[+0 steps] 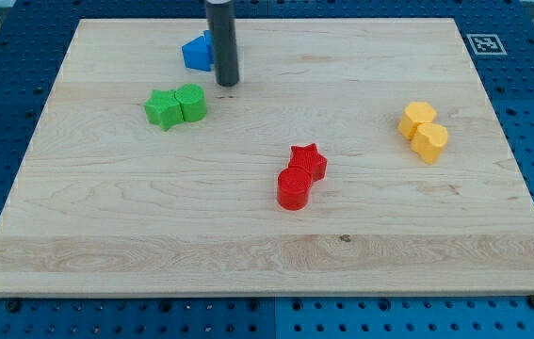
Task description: Slide red star to green circle
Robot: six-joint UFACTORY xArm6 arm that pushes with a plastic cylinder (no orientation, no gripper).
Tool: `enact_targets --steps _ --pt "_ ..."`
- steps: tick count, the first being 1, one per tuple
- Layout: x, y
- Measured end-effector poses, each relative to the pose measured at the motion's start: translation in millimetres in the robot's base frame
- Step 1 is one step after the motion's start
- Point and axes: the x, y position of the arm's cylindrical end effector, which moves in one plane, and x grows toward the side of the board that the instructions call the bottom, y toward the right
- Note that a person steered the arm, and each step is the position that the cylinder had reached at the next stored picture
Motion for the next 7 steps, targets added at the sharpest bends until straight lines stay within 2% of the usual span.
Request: enact_targets --steps 2,3,4,5,7 --pt "49.1 55.3" --pt "51.7 79.9" --pt "76.2 115.0" --pt "114.2 130.2" --pt "158.6 130.6"
